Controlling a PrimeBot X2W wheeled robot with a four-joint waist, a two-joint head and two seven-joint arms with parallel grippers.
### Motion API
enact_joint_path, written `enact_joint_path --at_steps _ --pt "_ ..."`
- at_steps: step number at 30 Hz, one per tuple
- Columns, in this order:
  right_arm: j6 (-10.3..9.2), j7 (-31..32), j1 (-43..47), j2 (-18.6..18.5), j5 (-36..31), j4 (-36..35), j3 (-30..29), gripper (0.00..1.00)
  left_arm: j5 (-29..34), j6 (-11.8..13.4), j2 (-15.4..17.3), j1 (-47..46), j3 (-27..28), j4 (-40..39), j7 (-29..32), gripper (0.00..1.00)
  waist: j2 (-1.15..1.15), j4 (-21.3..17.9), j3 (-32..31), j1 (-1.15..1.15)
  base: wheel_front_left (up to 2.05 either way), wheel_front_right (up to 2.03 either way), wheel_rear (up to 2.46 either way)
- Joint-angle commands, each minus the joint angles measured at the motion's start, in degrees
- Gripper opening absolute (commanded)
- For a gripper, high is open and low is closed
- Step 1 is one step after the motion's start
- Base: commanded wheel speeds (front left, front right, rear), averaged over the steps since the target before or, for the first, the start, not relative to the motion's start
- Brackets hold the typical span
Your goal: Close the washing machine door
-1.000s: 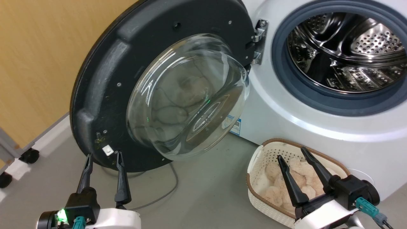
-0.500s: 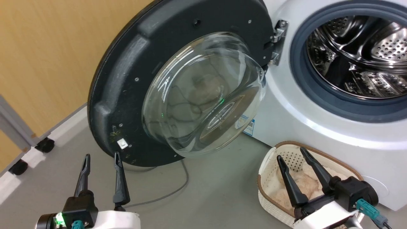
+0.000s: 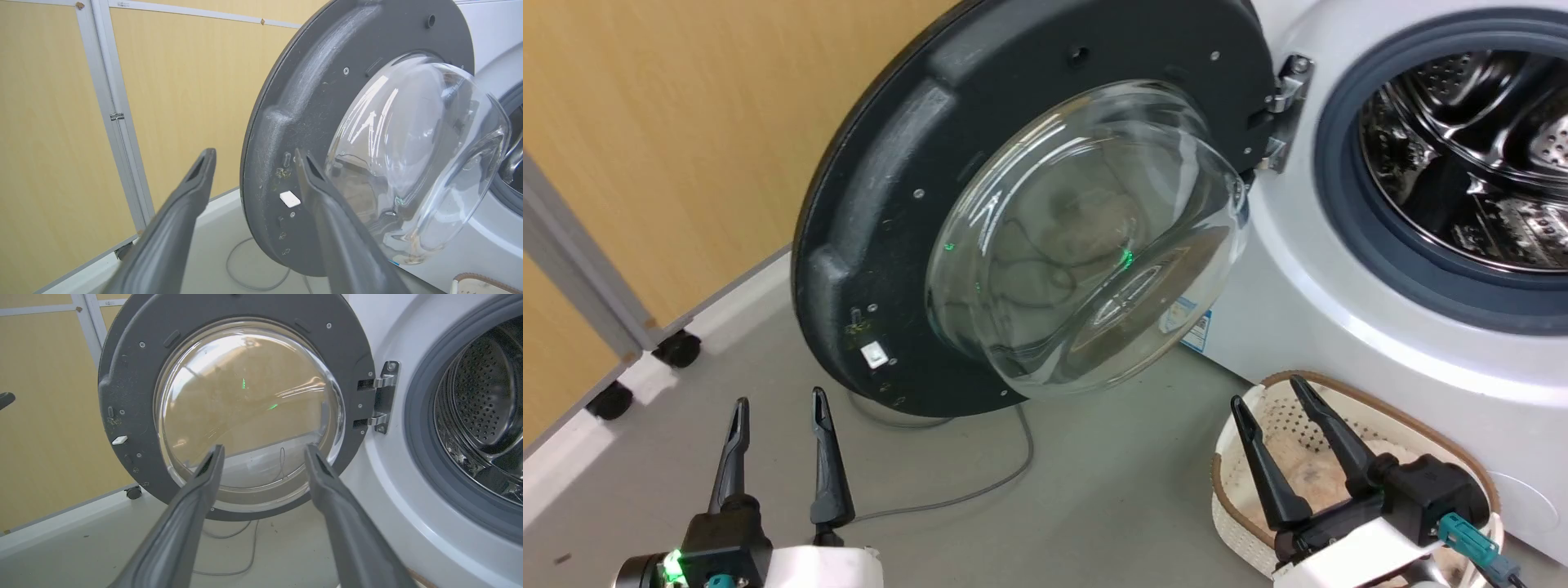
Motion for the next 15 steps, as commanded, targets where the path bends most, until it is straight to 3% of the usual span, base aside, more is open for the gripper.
enact_joint_path --at_steps 1,14,15 --pt "0.04 -0.64 -0.95 -0.41 0.5 0.17 0.29 1.0 -0.3 0.39 0.01 0.85 -0.05 -0.36 -0.57 1.0 0.0 0.42 0.01 0.0 0.0 0.0 0.0" --pt "0.05 -1.39 -0.43 -0.37 0.84 -0.05 0.25 1.0 -0.47 0.49 0.01 0.8 -0.2 -0.38 -1.31 1.0 0.0 1.95 0.09 0.0 0.0 0.0 0.0" --pt "0.05 -1.39 -0.31 -0.29 0.78 -0.11 0.13 1.0 -0.84 0.08 0.01 0.87 -0.47 0.01 -1.31 0.09 0.0 1.96 0.11 0.0 0.0 0.0 0.0"
